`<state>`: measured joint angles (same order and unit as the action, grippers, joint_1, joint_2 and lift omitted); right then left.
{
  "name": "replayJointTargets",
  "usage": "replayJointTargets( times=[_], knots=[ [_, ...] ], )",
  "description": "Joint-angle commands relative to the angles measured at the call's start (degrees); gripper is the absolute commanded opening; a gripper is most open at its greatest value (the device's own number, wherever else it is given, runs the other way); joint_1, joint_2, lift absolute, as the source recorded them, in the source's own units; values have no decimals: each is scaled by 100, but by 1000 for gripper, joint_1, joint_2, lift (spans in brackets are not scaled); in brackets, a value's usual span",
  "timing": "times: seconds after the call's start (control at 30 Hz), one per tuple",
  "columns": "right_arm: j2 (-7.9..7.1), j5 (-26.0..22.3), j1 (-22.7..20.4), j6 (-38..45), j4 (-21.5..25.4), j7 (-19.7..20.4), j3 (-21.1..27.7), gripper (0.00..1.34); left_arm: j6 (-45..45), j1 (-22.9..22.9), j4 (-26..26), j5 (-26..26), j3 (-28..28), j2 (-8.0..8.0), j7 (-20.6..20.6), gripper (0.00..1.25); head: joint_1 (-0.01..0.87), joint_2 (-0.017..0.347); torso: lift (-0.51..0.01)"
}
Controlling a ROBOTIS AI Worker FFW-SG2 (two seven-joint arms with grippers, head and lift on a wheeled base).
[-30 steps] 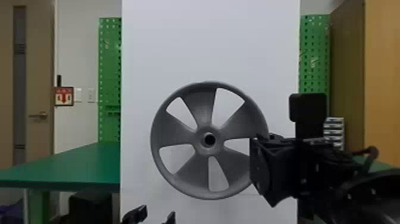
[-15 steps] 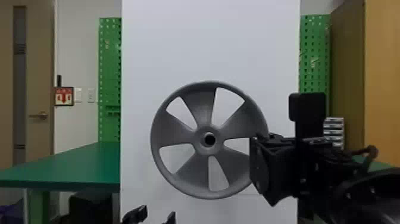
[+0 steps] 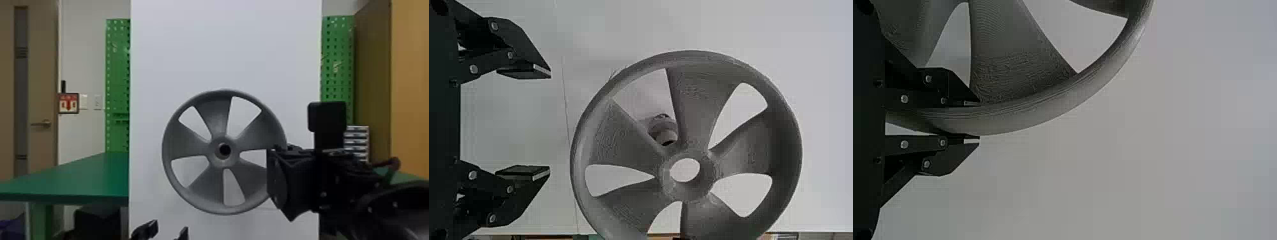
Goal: Hold the wheel and insert it
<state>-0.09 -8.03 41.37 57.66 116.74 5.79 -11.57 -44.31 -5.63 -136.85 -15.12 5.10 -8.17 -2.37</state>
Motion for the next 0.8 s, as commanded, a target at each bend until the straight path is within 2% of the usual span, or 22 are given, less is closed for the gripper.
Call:
replayJointTargets(
  times=[0.0, 0.77],
  knots=[
    [14, -14, 38, -114, -151, -8, -12, 169, 1, 0, 0, 0, 0, 0, 0, 695, 5, 112, -478],
    [14, -155, 328, -686, -1056, -96, 5, 169, 1, -35, 0, 0, 26, 0, 0, 695, 5, 112, -478]
  ],
)
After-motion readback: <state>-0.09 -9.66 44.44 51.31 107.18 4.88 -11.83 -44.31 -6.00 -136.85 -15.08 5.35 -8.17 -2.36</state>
